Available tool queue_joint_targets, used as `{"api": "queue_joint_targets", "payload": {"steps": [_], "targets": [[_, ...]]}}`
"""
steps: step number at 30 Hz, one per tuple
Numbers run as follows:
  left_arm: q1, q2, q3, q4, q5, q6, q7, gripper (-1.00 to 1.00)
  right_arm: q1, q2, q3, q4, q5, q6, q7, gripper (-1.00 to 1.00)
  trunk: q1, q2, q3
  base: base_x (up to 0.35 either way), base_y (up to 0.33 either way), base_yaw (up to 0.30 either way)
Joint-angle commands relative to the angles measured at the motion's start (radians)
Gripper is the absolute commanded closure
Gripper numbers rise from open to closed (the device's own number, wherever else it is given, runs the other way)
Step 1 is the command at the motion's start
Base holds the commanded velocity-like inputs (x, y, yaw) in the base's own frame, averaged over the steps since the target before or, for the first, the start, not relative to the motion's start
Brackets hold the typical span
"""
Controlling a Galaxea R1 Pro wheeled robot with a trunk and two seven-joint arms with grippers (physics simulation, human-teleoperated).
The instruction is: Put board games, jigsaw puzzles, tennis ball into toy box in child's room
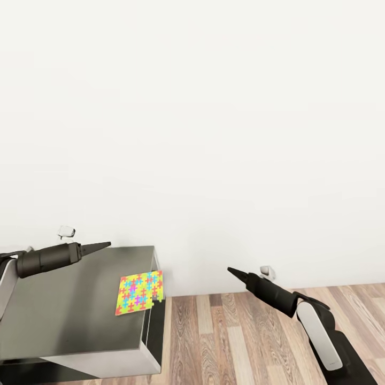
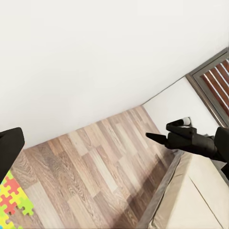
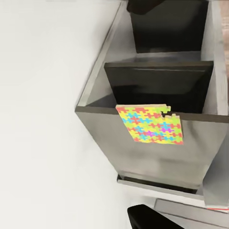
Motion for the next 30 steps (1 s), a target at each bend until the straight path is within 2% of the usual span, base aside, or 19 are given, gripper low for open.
{"api": "queue_joint_targets", "payload": {"steps": [1, 10, 17, 20, 25, 27, 30], "targets": [[-0.001, 0.000, 0.000, 0.000, 0.001, 0.006, -0.002, -1.00, 0.000, 0.000, -0.001, -0.001, -0.001, 0.003, 0.003, -1.00, 0.001, -0.002, 0.000, 0.000, 0.000, 0.000], [0.000, 0.000, 0.000, 0.000, 0.001, 0.006, -0.002, -1.00, 0.005, 0.002, 0.002, -0.003, 0.002, -0.015, 0.023, -1.00, 0.001, -0.002, 0.015, 0.000, 0.000, 0.000], [0.001, 0.000, 0.000, -0.001, 0.001, 0.006, -0.002, -1.00, 0.004, -0.001, 0.007, 0.004, 0.006, -0.080, 0.030, -1.00, 0.001, -0.002, 0.026, 0.000, 0.000, 0.000], [0.001, 0.000, 0.000, -0.001, 0.001, 0.006, -0.002, -1.00, 0.004, 0.001, 0.007, 0.008, 0.030, -0.089, 0.031, -1.00, 0.001, -0.002, 0.031, 0.000, 0.000, 0.000], [0.001, 0.000, -0.001, -0.005, 0.001, 0.006, -0.009, -1.00, 0.004, 0.011, 0.007, 0.014, 0.107, -0.092, 0.031, -1.00, 0.001, -0.002, 0.040, -0.034, 0.000, 0.000], [0.004, -0.001, -0.002, -0.010, 0.001, 0.006, -0.028, -1.00, 0.004, 0.013, 0.006, 0.017, 0.128, -0.092, 0.031, -1.00, 0.001, -0.002, 0.043, -0.184, 0.000, 0.000], [0.008, -0.001, -0.003, -0.012, 0.001, 0.006, -0.072, -1.00, 0.004, 0.013, 0.004, 0.027, 0.136, -0.092, 0.034, -1.00, 0.001, -0.002, 0.048, -0.245, 0.000, 0.000]]}}
